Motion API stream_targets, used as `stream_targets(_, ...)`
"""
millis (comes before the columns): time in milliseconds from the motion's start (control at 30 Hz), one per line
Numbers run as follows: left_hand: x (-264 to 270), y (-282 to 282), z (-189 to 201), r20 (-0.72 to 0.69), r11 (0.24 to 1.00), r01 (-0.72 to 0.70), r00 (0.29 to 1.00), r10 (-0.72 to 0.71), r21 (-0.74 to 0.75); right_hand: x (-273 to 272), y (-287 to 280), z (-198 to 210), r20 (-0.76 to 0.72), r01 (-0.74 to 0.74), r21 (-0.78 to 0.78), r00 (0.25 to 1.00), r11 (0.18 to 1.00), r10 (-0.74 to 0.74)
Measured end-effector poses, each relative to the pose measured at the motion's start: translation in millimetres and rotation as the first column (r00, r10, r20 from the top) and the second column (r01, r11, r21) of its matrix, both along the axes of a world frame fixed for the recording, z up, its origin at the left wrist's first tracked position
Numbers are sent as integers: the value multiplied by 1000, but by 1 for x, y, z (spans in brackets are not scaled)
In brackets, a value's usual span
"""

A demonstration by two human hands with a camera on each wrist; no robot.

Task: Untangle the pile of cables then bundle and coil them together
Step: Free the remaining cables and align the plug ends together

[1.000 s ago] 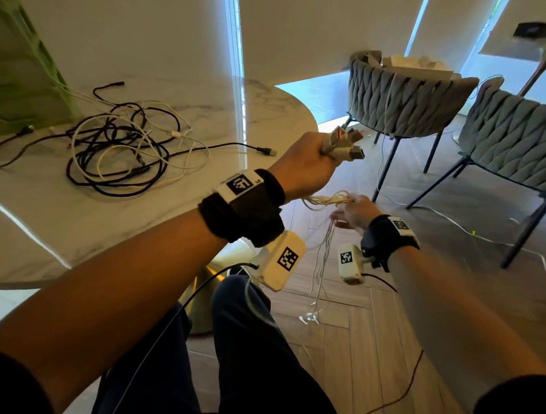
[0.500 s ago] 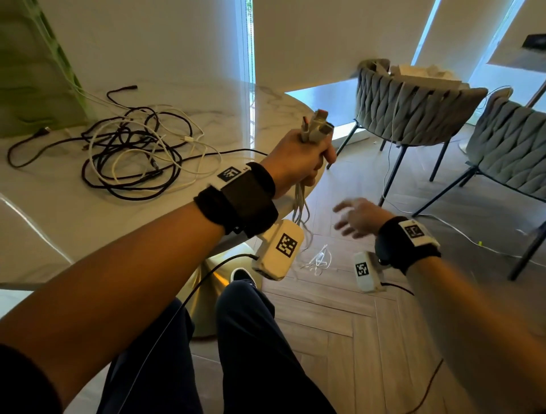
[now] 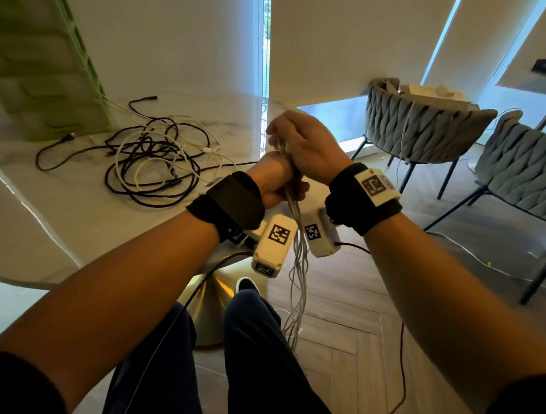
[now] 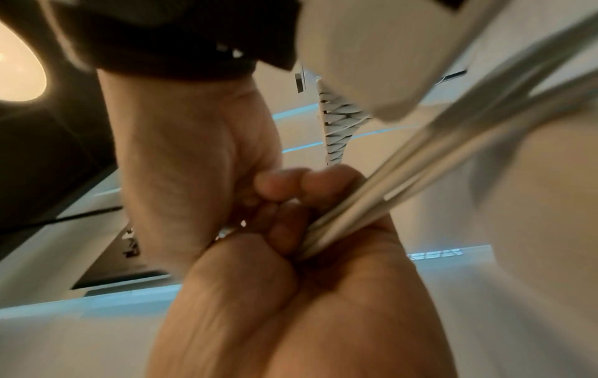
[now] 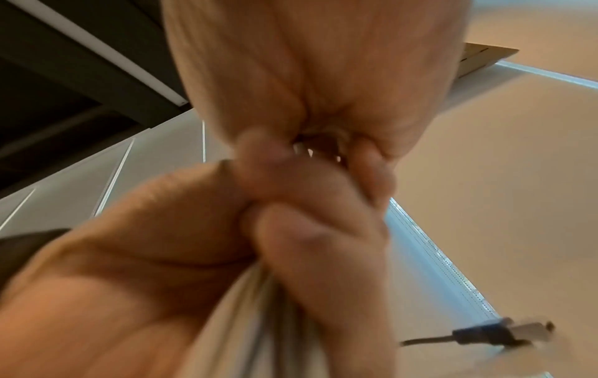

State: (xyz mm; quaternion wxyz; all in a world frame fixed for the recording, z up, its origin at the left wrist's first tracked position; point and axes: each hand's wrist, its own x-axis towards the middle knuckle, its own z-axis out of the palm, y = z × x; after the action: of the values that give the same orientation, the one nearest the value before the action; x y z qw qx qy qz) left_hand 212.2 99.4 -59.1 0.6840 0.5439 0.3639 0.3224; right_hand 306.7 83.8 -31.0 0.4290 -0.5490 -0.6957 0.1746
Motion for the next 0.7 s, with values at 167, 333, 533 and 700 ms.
stream_targets(167,-20,5,-3,46,1000,-18,999,18,-13,-12,-2,0,85,-99,-130,990,987,111)
stream_targets(333,-36,7,-5,87,997,-81,993,81,-3,-33,-8,17,173,-157,-245,964,957,203)
stream_targets(533,-82,21,6,240,985,-169,955,174,-41,-67,-6,19,-20,-197,-344,979,918,203)
stream_targets(700,-127,41,33,441,969,-210,864,245,-127,-86,-10,14,-363,-405,-616,907,676,213)
